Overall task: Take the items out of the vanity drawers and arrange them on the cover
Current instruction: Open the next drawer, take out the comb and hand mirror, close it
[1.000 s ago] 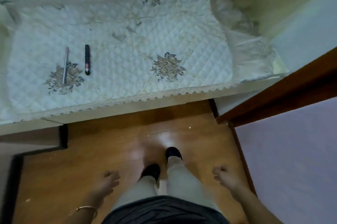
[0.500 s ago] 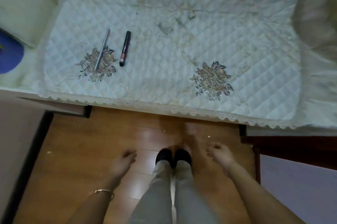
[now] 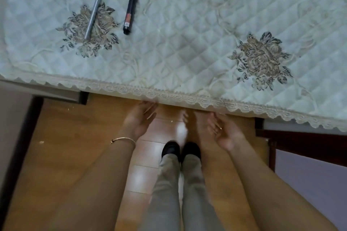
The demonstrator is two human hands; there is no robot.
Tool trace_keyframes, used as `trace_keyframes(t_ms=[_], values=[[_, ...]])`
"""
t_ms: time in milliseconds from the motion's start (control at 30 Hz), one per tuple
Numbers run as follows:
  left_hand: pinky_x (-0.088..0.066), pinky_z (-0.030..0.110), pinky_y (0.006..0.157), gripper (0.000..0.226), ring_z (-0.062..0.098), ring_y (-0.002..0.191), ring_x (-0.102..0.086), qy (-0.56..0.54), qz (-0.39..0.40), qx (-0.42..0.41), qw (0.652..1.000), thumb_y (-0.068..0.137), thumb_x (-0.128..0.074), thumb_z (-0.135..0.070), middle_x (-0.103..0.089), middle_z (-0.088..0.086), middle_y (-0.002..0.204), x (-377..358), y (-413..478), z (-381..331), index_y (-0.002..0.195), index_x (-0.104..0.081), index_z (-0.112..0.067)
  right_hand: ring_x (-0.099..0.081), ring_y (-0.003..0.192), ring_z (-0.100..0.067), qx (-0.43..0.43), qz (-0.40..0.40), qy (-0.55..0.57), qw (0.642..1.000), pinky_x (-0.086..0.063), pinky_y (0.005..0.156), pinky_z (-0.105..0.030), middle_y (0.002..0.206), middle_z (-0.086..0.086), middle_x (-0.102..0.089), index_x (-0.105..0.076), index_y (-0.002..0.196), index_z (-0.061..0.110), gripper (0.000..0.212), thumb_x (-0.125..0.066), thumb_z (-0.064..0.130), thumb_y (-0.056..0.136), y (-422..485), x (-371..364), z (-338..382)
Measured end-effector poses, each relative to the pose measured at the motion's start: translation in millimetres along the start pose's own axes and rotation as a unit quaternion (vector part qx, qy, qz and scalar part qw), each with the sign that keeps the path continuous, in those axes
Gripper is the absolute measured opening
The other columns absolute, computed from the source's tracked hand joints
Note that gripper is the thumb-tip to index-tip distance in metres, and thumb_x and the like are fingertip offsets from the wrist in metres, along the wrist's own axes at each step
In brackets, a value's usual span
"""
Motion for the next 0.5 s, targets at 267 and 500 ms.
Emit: trace_keyframes(t_ms=[267,500], values=[[-0.043,0.031,0.086,0.015,0.014,0.091,-0.06,0.082,-0.001,-0.012,0.997,0.095,-0.042,-0.009,-0.062,-0.001,0.098,23.3,-42.8,16.5,0.097,-0.056,-0.016,-0.043,0.066,-0.007,-0.016,-0.02,-0.013,1.0,-0.033,0.059,-0.023,0.077,0.008,-0.047,-0.05,0.122,0.005,0.03,-0.041,0.008,0.095,-33.9,8.1,-30.1],[-0.043,0.019,0.08,0.013,0.008,0.088,-0.057,0.351,-0.11,-0.382,0.848,0.088,-0.054,-0.014,-0.061,-0.009,0.091,39.5,-137.5,-8.3,0.091,-0.061,-0.024,-0.057,0.077,-0.013,0.313,-0.059,-0.434,0.843,-0.041,0.065,-0.01,0.075,0.007,-0.06,-0.061,0.087,0.02,0.009,-0.06,0.011,0.085,-117.9,-6.2,-41.7]])
Point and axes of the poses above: each hand's wrist, its own y-axis towards the middle knuckle, its own x-axis out of the back of the hand, z = x × y, the point moved 1 cm from there along y, towards the middle knuckle
